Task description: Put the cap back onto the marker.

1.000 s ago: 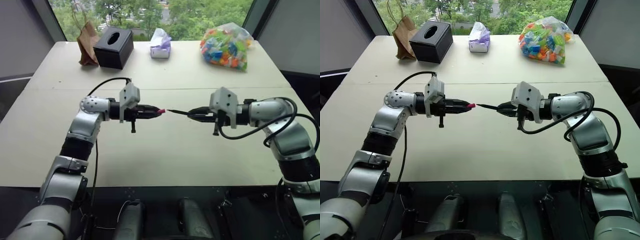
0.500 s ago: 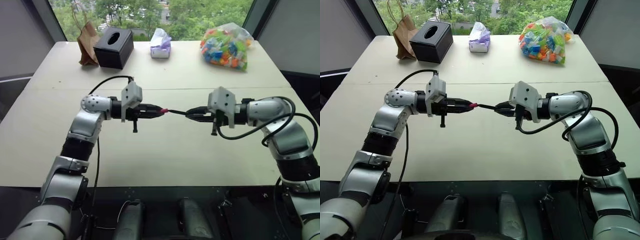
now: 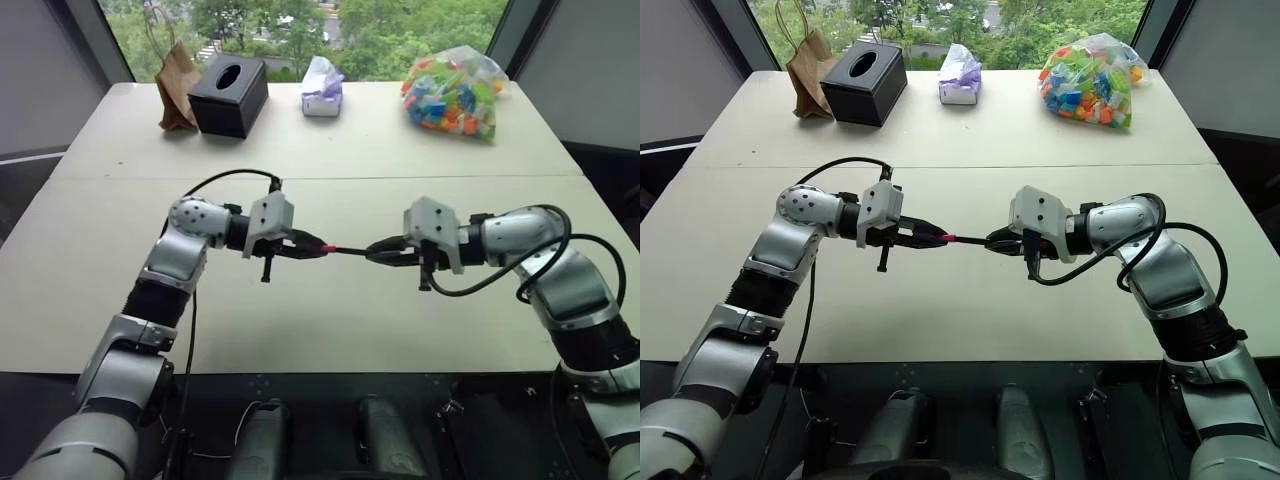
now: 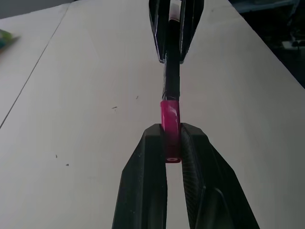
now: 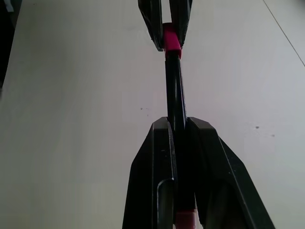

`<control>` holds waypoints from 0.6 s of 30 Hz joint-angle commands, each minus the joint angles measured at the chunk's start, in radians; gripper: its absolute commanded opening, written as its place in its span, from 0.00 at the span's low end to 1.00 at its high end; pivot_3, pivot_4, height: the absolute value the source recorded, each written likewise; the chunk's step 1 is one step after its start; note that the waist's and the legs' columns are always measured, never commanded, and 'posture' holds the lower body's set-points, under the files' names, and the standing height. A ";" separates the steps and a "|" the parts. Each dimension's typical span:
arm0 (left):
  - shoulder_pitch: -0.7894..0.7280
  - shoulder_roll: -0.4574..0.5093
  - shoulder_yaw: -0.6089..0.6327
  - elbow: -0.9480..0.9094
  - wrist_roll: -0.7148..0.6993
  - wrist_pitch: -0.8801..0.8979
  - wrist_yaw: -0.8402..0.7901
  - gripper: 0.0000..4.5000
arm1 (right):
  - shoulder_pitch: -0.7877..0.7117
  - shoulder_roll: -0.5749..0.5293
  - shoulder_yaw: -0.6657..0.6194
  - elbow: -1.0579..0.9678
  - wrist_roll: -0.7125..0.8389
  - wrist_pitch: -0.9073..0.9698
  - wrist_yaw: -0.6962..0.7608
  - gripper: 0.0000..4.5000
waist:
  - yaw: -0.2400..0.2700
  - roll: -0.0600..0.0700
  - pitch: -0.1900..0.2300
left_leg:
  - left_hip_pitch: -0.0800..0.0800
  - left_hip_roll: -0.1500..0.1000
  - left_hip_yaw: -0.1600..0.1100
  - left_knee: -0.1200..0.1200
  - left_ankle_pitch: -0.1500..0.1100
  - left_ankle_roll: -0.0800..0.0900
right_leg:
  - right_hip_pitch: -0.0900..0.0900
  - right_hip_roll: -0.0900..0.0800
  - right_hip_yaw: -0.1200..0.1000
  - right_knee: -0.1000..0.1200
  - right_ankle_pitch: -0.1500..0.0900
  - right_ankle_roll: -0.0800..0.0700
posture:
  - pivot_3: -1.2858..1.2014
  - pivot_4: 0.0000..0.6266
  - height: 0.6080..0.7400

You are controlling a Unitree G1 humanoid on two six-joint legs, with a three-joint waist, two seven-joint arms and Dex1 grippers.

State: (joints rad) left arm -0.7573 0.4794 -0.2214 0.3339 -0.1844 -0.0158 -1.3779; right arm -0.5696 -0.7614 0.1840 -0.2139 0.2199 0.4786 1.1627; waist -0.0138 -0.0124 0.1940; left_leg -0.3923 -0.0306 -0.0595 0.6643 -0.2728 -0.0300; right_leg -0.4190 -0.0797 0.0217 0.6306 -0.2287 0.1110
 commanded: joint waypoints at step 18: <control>0.006 -0.029 -0.007 0.025 0.058 -0.198 0.052 0.01 | -0.020 0.027 0.058 -0.088 0.052 0.081 0.046 0.01 | 0.000 0.000 0.000 | 0.000 0.000 0.000 0.000 0.000 0.000 | 0.000 0.000 0.000 0.000 0.000 0.000 | 0.52 0.24 1.00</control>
State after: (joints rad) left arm -0.7438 0.4679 -0.2491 0.3822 -0.1050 -0.2025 -1.3602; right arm -0.5700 -0.7568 0.2147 -0.2211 0.2204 0.5738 1.1679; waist -0.0135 -0.0124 0.1940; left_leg -0.3923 -0.0306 -0.0596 0.6643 -0.2729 -0.0299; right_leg -0.4191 -0.0797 0.0216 0.6306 -0.2287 0.1110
